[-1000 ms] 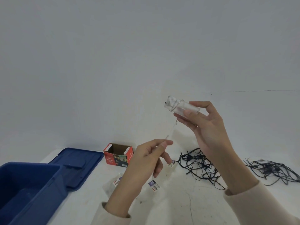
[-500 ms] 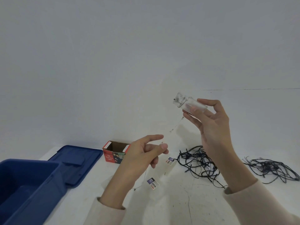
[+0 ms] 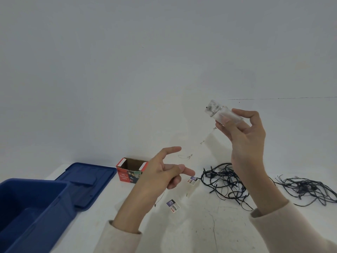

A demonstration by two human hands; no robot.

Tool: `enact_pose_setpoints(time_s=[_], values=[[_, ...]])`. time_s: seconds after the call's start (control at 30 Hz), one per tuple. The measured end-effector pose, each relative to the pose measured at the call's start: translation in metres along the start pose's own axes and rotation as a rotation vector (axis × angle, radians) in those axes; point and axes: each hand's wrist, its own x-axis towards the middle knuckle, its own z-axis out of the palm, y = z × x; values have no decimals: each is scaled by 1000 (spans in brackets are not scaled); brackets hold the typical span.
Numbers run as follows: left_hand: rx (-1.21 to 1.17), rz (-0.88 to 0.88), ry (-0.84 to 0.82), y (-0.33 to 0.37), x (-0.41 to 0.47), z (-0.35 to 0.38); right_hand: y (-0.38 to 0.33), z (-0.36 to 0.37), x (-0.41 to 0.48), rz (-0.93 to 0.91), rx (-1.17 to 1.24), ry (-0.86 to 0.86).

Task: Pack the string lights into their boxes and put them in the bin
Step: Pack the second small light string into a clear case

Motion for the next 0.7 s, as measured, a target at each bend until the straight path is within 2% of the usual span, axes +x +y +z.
enact_pose_setpoints(time_s=[0.2,0.27,0.37,0.47,0.57,0.63,0.7], values=[[102,4,-9,0,-1,-1,13,-3,0,-236,-478,-9],[263,88,60,-2,0,0,17,-4,-1,-280,-619,-85],[631,251,163,-5,1,-2,21,-6,3,-284,-798,-232],[885,414,199,-8,3,-7,21,-10,9,-227,-1005,-485],[965,491,257,-9,7,-12,18,-17,13,-106,-1143,-785],[925,473,268,-7,11,-16,15,-22,16,21,-1135,-969],[798,419,286,-3,15,-21,11,-26,17,197,-941,-1091]])
